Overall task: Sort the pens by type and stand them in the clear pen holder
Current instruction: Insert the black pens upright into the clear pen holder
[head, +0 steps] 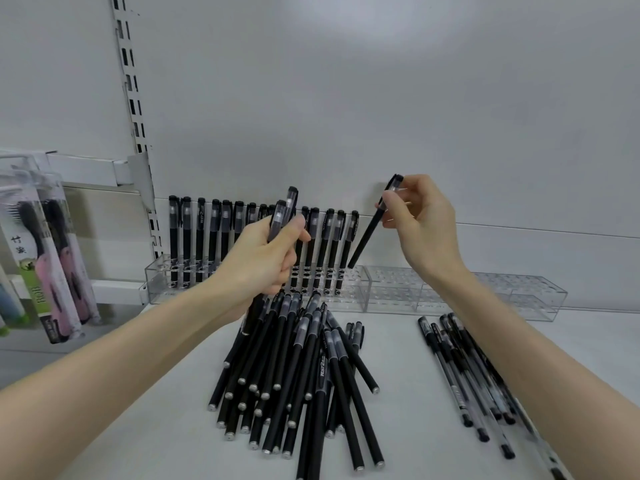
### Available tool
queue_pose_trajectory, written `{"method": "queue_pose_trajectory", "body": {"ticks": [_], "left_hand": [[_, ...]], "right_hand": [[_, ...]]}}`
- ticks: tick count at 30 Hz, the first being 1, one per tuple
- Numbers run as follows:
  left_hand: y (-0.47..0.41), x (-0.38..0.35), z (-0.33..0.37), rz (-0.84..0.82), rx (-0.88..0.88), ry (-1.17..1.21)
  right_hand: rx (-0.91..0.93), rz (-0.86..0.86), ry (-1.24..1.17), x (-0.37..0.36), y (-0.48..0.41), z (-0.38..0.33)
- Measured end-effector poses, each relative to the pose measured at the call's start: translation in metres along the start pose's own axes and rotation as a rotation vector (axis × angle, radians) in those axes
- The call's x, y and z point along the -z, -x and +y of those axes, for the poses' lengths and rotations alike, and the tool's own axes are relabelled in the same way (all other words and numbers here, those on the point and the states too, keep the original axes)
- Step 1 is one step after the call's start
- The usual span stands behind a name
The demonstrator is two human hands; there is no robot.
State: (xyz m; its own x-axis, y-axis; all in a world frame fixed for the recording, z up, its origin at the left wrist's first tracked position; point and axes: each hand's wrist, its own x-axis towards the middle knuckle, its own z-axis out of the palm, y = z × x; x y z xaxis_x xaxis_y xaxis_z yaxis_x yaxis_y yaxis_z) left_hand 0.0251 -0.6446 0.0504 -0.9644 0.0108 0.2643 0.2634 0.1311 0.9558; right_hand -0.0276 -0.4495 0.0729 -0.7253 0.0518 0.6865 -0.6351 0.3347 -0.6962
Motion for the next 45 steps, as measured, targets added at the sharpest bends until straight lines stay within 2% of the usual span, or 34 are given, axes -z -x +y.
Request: {"method": "queue_pose_trajectory", "body": {"ticks": [7, 12, 17, 20, 25, 27, 29, 33, 36, 38, 41, 45], "left_hand": [[-0.001, 0.003, 0.000, 0.017, 0.025, 0.081], [0.000, 0.004, -0.002, 0.007, -0.002, 0.134], [0.001, 0.004, -0.009, -0.015, -0.049, 0.087], [0.000, 0.004, -0.010, -0.009, -0.040, 0.080], [0.000, -0.001, -0.007, -0.007, 0.017, 0.144], [0.003, -0.004, -0.006, -0.031, 0.003, 0.161], [0.006, -0.007, -0.005, -0.072, -0.028, 0.137], [0.017, -0.010, -0.003, -0.142, -0.067, 0.090], [0.027, -0.004, -0.003, -0.154, -0.083, 0.060], [0.031, 0.006, -0.002, -0.112, -0.060, 0.050], [0.034, 0.031, -0.004, 0.040, -0.039, -0.059], [0.034, 0.079, -0.012, 0.200, -0.085, -0.185]], "right_hand": [[0.087, -0.011, 0.198, -0.013, -0.004, 0.016], [0.107, -0.089, 0.303, -0.018, -0.005, 0.023], [0.169, -0.135, 0.370, -0.020, 0.000, 0.027], [0.146, -0.180, 0.390, -0.019, 0.003, 0.032], [0.154, -0.125, 0.431, -0.013, 0.004, 0.032], [0.162, -0.072, 0.365, -0.013, 0.008, 0.023], [0.125, -0.089, 0.177, -0.014, 0.014, 0.007], [-0.010, -0.321, -0.177, -0.027, 0.020, -0.024], [-0.026, -0.367, -0.287, -0.041, 0.023, -0.035], [-0.028, -0.334, -0.320, -0.050, 0.024, -0.040], [-0.053, -0.248, -0.371, -0.063, 0.024, -0.049], [-0.050, -0.181, -0.378, -0.088, 0.020, -0.066]]}}
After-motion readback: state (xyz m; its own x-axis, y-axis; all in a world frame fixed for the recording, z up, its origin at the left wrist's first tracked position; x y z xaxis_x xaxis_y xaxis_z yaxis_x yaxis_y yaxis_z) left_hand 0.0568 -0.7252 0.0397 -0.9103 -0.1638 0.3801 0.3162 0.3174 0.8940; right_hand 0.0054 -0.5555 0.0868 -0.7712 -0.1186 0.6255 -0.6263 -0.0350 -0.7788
